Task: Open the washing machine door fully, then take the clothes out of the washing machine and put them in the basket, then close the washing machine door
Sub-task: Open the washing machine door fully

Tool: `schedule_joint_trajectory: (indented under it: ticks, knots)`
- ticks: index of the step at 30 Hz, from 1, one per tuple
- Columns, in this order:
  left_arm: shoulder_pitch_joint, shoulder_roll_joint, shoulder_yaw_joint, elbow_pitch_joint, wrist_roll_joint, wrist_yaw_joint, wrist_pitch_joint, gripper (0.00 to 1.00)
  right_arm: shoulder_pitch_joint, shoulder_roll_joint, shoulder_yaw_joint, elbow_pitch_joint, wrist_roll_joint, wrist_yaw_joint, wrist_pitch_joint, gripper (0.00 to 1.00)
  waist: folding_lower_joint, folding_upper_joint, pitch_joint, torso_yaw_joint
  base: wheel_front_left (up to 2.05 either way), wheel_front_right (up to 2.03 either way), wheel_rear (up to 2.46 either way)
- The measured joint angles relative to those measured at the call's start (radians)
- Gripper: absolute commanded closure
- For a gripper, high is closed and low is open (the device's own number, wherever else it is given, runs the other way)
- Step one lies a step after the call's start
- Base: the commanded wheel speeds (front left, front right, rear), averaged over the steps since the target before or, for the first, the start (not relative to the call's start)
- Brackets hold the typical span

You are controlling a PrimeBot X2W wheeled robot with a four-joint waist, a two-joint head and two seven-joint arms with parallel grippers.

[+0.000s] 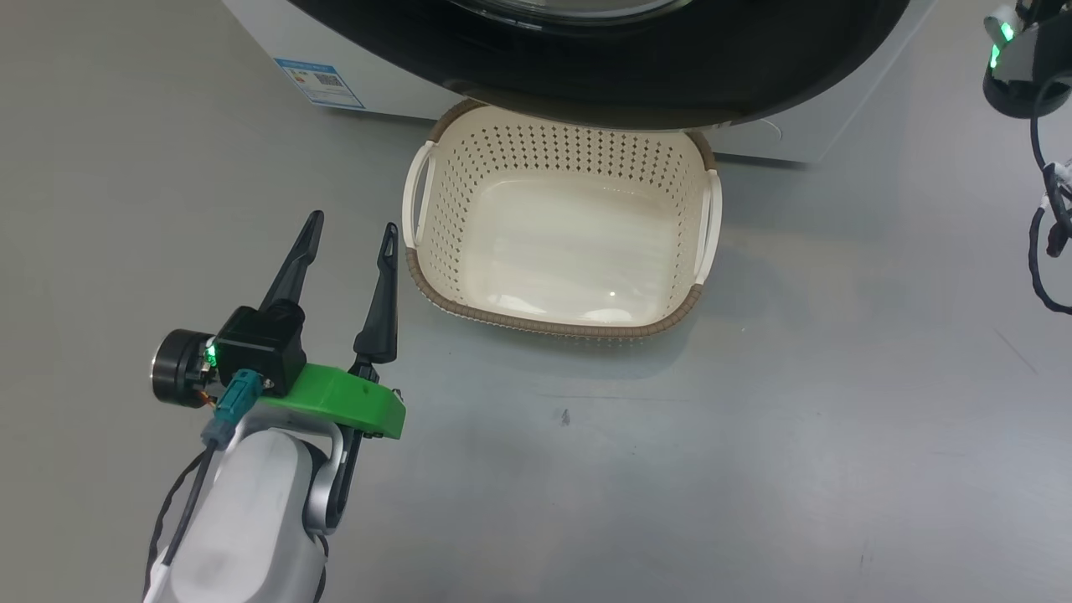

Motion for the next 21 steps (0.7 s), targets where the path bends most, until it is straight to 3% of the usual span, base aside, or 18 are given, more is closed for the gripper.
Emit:
schedule_joint_trajectory:
  ticks: [21]
  knots:
    - [0.04, 0.0, 0.012, 0.034, 0.012, 0.0, 0.0, 0.0, 0.152, 0.066, 0.029, -0.018, 0.053, 0.056, 0.074, 1.0, -0.0001, 0.0, -0.099, -0.042, 0.0, 0.0, 0.0]
